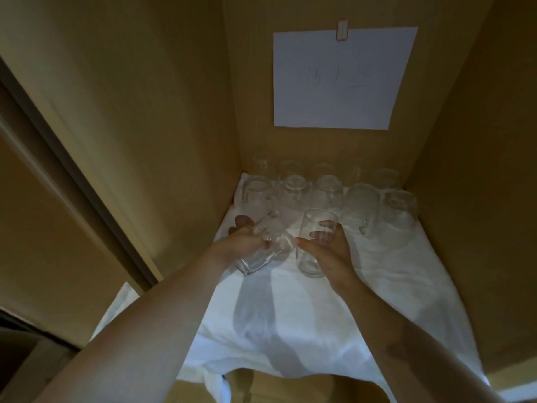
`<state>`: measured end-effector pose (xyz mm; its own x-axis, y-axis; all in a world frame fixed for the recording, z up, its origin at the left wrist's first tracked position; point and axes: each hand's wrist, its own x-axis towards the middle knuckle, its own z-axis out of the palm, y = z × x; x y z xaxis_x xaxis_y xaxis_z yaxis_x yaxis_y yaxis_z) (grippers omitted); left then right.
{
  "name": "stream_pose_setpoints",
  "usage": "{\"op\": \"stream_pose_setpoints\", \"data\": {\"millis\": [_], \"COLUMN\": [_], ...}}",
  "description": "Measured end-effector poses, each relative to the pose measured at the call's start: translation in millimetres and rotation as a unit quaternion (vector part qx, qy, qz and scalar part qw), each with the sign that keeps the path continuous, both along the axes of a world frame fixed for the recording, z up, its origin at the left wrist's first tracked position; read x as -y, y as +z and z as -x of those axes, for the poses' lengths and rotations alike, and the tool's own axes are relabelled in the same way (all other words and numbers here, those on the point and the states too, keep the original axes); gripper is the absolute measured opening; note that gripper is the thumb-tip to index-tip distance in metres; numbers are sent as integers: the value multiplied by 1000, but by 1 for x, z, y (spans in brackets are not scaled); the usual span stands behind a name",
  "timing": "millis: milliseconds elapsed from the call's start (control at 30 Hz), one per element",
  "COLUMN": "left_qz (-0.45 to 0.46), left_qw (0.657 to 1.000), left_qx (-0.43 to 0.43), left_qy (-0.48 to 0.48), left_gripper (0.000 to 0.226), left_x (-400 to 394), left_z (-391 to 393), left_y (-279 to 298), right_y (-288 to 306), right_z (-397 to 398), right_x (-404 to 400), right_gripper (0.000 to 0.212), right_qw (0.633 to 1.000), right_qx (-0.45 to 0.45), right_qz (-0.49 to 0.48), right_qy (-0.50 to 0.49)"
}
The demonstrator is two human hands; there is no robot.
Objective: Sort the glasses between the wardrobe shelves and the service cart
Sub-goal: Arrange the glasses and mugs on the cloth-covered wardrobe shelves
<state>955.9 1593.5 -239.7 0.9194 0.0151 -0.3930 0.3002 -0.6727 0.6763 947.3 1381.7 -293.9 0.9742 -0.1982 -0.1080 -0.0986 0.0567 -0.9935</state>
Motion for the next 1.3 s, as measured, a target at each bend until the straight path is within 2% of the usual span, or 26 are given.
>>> {"op": "stream_pose_setpoints", "data": {"millis": [133, 200, 267, 400, 467, 567, 633, 733, 833, 900, 933, 1000, 1067, 1133, 1200, 1300], "left_qz": [82, 189, 262, 259, 263, 203, 151, 152, 163, 127, 87, -69, -239, -343, -371, -336], "left_qw": [994, 977, 956, 958, 955, 972, 984, 981, 979, 986, 990, 988, 952, 908, 891, 910], "left_qx": [-52, -100, -132, -95, -89, -91, -55, -8, 25, 58, 79, 136, 182, 204, 218, 218], "left_qy": [-44, -21, 14, 82, 101, 76, 74, 117, 120, 90, 73, 17, -62, -130, -144, -109], "left_gripper": [84, 93, 86, 50, 62, 86, 94, 104, 101, 98, 99, 107, 100, 78, 60, 71], "left_x": [-8, -13, -15, -14, -17, -20, -14, -5, -6, -9, -10, -10, -7, -3, -1, -4], "left_z": [8, 11, 15, 15, 15, 21, 26, 29, 24, 15, 11, 1, -4, -6, -8, -14], "left_y": [3, 4, 7, -1, -7, -11, -15, -23, -19, -10, -4, 9, 17, 18, 12, 4], "right_y": [-4, -7, -9, -20, -21, -22, -20, -19, -17, -16, -16, -17, -18, -17, -17, -14], "right_z": [4, 5, 8, 16, 20, 24, 26, 28, 29, 29, 29, 29, 31, 32, 33, 30], "right_x": [5, 9, 10, 9, 4, 3, 3, 6, 8, 7, 7, 6, 4, 3, 3, 8], "right_gripper": [87, 79, 73, 71, 77, 80, 83, 88, 85, 77, 73, 71, 78, 88, 95, 101], "right_qw": [1000, 999, 998, 997, 997, 997, 997, 996, 997, 996, 996, 997, 997, 999, 999, 998], "right_qx": [4, 2, 0, -3, 2, 10, 5, -2, -9, -12, -14, -16, -13, -10, -12, -28], "right_qz": [-13, -25, -37, -55, -62, -66, -75, -83, -81, -83, -85, -81, -72, -50, -24, 5], "right_qy": [23, 39, 50, 46, 41, 38, 30, 17, 12, 8, 7, 8, 9, 14, 24, 49]}}
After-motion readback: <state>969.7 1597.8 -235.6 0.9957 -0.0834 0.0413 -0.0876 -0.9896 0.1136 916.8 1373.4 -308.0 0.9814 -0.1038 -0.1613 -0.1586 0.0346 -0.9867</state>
